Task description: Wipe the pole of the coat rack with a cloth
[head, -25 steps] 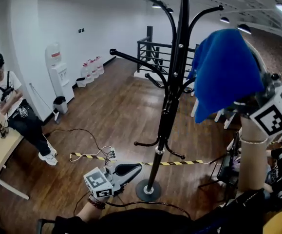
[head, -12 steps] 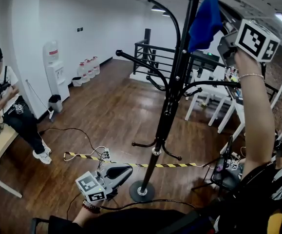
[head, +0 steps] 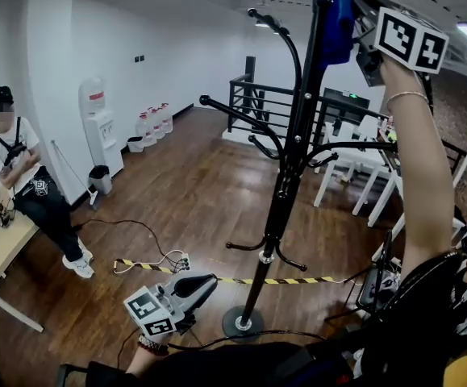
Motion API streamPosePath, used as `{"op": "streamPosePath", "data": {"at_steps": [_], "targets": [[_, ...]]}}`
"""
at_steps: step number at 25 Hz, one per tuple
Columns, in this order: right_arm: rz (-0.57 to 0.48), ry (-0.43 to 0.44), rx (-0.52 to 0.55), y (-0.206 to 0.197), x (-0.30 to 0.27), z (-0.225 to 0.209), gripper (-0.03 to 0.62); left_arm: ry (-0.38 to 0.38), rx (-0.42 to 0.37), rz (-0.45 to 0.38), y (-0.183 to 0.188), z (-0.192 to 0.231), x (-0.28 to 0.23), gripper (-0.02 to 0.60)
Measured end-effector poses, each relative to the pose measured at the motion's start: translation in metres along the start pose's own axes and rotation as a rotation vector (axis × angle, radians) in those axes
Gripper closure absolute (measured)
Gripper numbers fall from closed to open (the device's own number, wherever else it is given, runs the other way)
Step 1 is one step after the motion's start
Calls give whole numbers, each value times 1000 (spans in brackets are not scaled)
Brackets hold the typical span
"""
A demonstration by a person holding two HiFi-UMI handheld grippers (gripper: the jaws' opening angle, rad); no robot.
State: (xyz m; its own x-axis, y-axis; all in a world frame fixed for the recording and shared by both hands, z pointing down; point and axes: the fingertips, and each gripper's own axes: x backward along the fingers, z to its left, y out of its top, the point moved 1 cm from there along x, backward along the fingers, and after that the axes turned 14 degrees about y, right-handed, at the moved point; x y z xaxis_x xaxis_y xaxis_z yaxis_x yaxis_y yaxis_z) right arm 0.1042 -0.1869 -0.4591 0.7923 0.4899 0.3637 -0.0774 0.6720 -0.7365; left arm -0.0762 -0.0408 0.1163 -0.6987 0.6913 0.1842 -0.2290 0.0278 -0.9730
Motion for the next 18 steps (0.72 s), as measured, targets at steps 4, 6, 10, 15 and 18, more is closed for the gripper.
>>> {"op": "streamPosePath", "data": {"at_steps": [4, 6, 10, 15, 18], "targets": [[12, -7, -29, -17, -7, 3, 569, -13, -19, 18, -3, -6, -3, 574], [-8, -20, -46, -16, -7, -1, 569, -15, -14, 19, -3, -6, -3, 575], [-34, -47, -63, -8, -7, -11, 569, -2, 44, -25, 5, -2, 4, 575], [1, -61, -34, -15, -16, -15, 569, 42, 36, -46, 6, -1, 19, 575], [-3, -44, -15, -21, -12, -12, 569, 78, 59, -43, 2, 5, 31, 575]]}}
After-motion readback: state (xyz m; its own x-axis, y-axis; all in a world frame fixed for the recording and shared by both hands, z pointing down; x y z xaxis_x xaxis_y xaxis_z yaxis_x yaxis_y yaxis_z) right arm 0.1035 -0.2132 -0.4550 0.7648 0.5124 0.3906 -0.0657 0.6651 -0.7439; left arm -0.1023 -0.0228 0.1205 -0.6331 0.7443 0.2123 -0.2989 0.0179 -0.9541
